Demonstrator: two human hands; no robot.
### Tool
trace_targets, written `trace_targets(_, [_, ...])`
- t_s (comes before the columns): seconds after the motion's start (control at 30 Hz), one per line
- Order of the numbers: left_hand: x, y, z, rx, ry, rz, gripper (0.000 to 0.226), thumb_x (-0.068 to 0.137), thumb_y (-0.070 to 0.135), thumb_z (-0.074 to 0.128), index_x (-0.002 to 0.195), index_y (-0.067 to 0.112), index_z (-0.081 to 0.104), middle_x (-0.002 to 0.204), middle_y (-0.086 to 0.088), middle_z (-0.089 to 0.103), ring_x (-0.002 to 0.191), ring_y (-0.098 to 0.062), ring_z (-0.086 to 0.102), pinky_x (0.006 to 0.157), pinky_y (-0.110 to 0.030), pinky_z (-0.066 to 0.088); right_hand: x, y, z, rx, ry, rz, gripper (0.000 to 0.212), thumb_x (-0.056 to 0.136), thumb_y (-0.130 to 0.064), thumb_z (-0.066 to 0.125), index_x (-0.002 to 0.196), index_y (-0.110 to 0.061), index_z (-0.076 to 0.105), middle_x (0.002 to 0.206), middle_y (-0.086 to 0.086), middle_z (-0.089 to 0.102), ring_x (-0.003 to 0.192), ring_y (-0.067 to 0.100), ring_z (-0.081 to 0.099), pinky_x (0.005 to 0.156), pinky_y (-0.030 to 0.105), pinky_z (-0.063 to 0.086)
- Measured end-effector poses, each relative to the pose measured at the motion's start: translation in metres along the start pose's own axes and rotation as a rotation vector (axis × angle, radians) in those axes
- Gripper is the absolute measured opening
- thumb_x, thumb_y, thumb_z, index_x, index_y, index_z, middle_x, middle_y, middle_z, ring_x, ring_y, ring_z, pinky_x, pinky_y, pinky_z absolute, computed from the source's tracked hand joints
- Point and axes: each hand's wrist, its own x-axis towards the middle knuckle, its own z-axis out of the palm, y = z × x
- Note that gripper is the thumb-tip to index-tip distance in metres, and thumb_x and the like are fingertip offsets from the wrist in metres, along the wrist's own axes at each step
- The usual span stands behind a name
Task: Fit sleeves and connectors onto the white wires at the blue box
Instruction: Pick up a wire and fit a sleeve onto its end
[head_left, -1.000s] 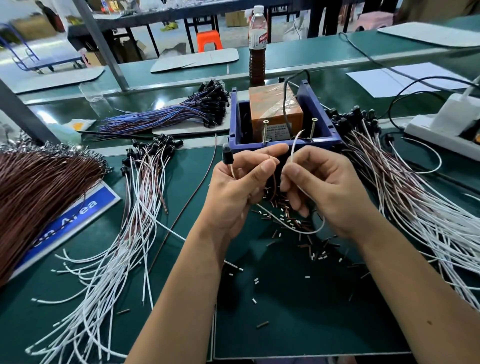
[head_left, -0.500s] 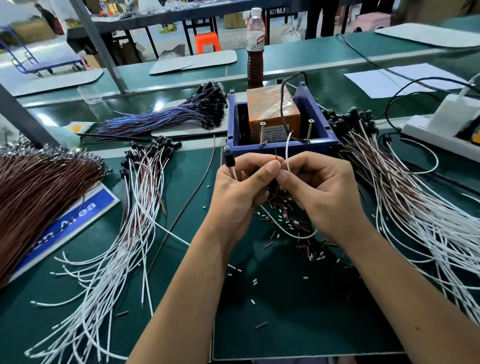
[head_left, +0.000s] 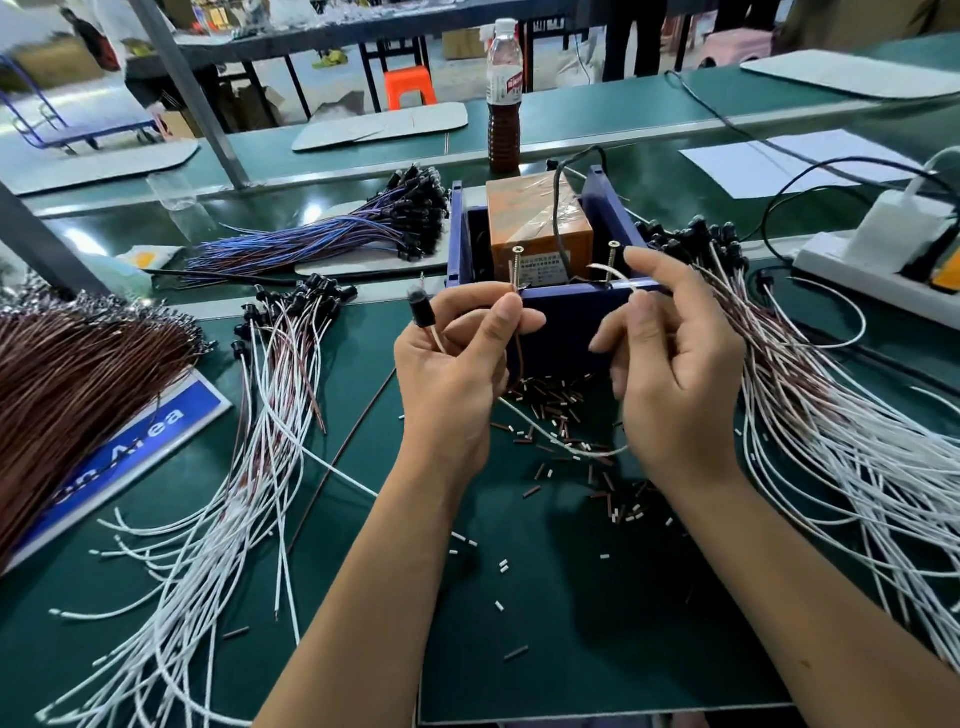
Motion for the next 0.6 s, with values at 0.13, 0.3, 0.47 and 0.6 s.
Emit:
trace_targets(0.13, [0.002, -0.005, 0.002, 0.096, 0.171, 0.095, 0.008, 0.093, 0.012, 0.072, 0.085, 0.012, 0.071, 0.080, -0.014, 0.077, 0.044, -0.002, 0.048, 0.049, -0.015, 0.038, -0.001, 0.000, 0.000, -0.088, 0.101, -0.068, 0.028, 0.112, -0.024, 0.046, 0.125, -0.009, 0.065, 0.086, -0.005, 0.074, 0.052, 0.019, 0.060, 0.049, 0.042, 0.048])
trace_targets(0.3, [0.002, -0.010, 0.010, 0.251, 0.270, 0.189, 0.014, 0.093, 0.006, 0.071, 0.083, 0.015, 0.072, 0.078, -0.006, 0.078, 0.061, -0.008, 0.065, 0.059, -0.017, 0.048, 0.002, 0.002, -0.003, -0.172, 0.236, -0.075, 0.025, 0.112, -0.019, 0.048, 0.120, -0.007, 0.068, 0.090, -0.004, 0.075, 0.069, 0.013, 0.067, 0.061, 0.034, 0.053])
trace_targets(0.47, [0.002, -0.010, 0.018, 0.334, 0.305, 0.236, 0.016, 0.092, 0.004, 0.068, 0.082, 0.015, 0.073, 0.077, -0.003, 0.077, 0.073, -0.014, 0.072, 0.073, -0.023, 0.054, 0.010, 0.003, 0.000, -0.259, 0.353, -0.101, 0.016, 0.106, -0.014, 0.060, 0.106, -0.007, 0.074, 0.093, -0.006, 0.072, 0.082, 0.005, 0.066, 0.074, 0.017, 0.049])
trace_targets(0.6, [0.002, -0.011, 0.023, 0.362, 0.342, 0.232, 0.016, 0.092, 0.002, 0.068, 0.082, 0.013, 0.073, 0.075, -0.003, 0.077, 0.072, -0.015, 0.072, 0.073, -0.025, 0.056, 0.014, 0.005, 0.001, -0.283, 0.383, -0.076, 0.012, 0.102, -0.015, 0.065, 0.099, -0.008, 0.075, 0.090, -0.008, 0.068, 0.077, 0.004, 0.060, 0.071, 0.013, 0.044])
